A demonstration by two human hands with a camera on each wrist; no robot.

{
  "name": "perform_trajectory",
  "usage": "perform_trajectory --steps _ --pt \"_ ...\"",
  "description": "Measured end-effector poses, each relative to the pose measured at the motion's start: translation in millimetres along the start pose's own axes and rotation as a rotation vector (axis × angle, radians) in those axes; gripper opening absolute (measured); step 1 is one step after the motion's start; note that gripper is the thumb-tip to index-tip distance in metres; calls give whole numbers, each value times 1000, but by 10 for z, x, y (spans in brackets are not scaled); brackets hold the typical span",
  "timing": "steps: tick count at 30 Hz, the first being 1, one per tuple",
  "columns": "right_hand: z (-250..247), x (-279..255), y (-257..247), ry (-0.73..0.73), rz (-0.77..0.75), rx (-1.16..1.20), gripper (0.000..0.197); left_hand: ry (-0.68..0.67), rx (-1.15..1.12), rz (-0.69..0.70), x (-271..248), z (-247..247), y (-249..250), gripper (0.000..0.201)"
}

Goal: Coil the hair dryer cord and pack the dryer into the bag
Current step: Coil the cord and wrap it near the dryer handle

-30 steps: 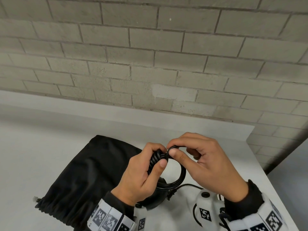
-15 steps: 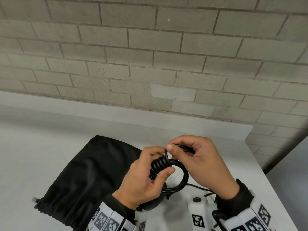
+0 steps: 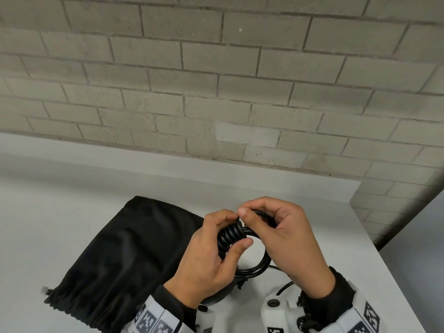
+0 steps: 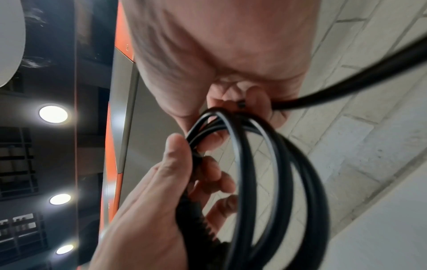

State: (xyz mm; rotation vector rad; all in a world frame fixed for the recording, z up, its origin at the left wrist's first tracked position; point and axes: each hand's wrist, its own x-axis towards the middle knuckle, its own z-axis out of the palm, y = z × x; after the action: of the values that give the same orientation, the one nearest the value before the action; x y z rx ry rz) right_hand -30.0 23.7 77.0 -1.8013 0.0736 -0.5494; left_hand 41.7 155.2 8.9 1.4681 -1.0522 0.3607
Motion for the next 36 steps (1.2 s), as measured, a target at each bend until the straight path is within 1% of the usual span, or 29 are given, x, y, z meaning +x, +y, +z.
perform_trajectory --steps 2,4,5,7,9,11,13,15,19,22,25,27,30,34,36 --pt "16 -11 18 38 4 45 4 16 4 8 -11 16 -14 33" --pt "24 -24 40 41 -26 33 3 27 38 18 -19 25 -24 34" --pt "20 -34 61 31 -48 8 7 37 52 16 -21 26 -25 33" --pt "-8 -64 124 -8 -79 -34 17 60 63 6 -18 17 -29 30" --pt "-45 -111 182 -70 -85 -62 23 75 62 -8 -6 5 -37 27" --pt "-70 -161 227 -151 -81 -66 23 82 64 -18 11 1 -38 27" --pt "-67 -187 253 -180 -55 3 19 68 79 -29 29 1 -24 26" --pt "-60 -187 267 -141 -29 83 13 34 106 -35 41 14 2 27" --pt "-67 -170 297 -70 -55 94 6 -24 100 -83 55 6 55 27" --pt "-79 -160 306 -38 -92 59 7 -63 90 -105 79 -63 99 20" --pt "-60 -155 292 -15 -123 42 7 -99 51 -141 100 -90 147 21" --pt "-33 -157 271 -12 -123 52 9 -112 38 -132 88 -55 162 23" --pt "-5 -166 237 -1 -120 71 9 -74 50 -99 62 9 143 27" --pt "39 -204 189 15 -100 71 7 22 86 -62 24 80 113 17" --pt "58 -217 206 62 -79 115 10 61 95 -59 9 108 113 24"
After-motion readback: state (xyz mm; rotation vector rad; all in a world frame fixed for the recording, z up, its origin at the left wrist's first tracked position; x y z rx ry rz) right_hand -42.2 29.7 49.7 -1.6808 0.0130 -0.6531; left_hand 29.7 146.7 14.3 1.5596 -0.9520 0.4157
